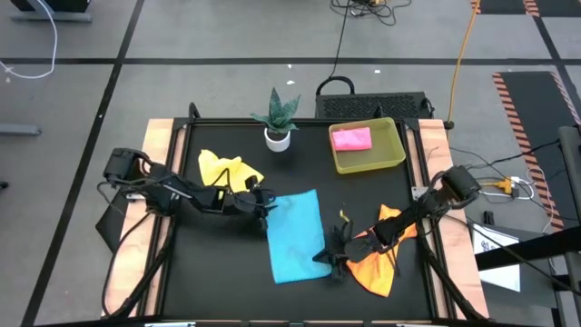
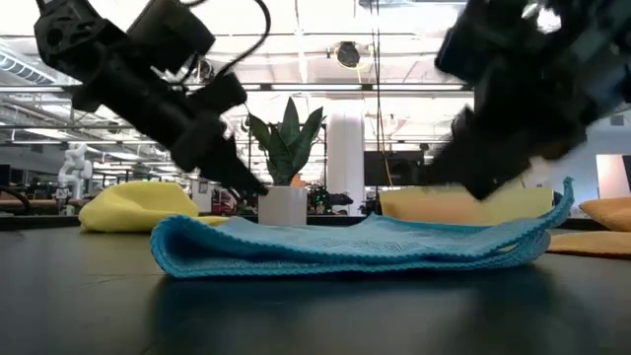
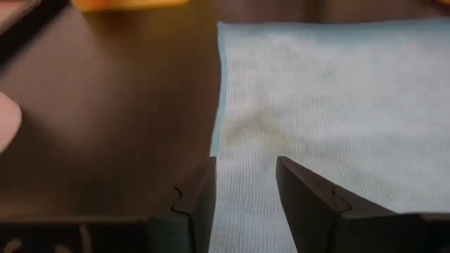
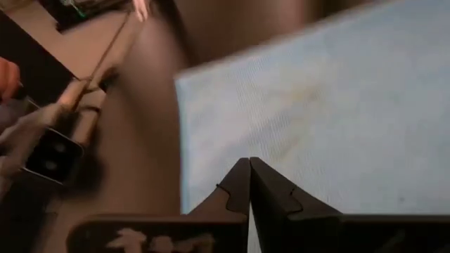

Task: Fold microfiber towels
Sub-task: Fold the blue microfiber cloth

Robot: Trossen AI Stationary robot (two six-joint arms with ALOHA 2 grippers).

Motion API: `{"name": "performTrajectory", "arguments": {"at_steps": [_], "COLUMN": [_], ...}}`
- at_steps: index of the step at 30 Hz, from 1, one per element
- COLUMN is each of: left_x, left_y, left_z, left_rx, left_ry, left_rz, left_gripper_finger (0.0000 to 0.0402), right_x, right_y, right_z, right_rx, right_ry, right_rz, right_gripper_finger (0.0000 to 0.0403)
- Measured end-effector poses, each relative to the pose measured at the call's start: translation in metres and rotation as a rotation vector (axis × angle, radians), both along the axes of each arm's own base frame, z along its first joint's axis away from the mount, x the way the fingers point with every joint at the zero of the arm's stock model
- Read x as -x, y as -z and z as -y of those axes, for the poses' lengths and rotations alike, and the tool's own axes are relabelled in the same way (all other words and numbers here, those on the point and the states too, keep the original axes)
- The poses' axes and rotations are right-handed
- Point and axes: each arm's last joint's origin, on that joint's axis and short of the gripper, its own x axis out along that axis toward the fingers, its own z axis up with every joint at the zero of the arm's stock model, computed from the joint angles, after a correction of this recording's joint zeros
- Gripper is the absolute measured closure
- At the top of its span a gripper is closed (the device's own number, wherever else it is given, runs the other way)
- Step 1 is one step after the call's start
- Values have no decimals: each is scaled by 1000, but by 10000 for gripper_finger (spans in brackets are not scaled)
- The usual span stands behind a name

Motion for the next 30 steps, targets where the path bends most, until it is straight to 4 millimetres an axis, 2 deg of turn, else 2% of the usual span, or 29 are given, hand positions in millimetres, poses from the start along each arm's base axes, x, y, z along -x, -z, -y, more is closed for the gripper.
{"name": "performTrajectory", "arguments": {"at_steps": [2, 7, 10, 14, 18, 23, 28, 30], "left_x": [-2, -1, 3, 10, 18, 19, 16, 12], "left_y": [-4, 2, 10, 19, 21, 12, -6, -11], "left_z": [4, 26, 39, 50, 46, 32, 21, 23], "left_rx": [43, 105, 125, 123, 26, -74, -53, 9], "left_ry": [42, 178, 212, 226, 105, -18, -45, 15], "left_rz": [32, 21, -21, -108, -171, -151, -63, -13], "left_gripper_finger": [250, 250, 250, 250, 250, 250, 250, 250], "right_x": [1, 8, 11, 10, 7, -7, -25, -30], "right_y": [-9, -23, -20, -7, 11, 21, 11, 2], "right_z": [1, 6, 13, 20, 17, 6, -6, -2], "right_rx": [23, 122, 166, 175, 141, 69, 119, 162], "right_ry": [-9, -44, -15, 32, 6, -82, -197, -156], "right_rz": [27, 1, -59, -135, -179, -108, -8, -2], "right_gripper_finger": [403, 403, 403, 403, 403, 403, 403, 403]}}
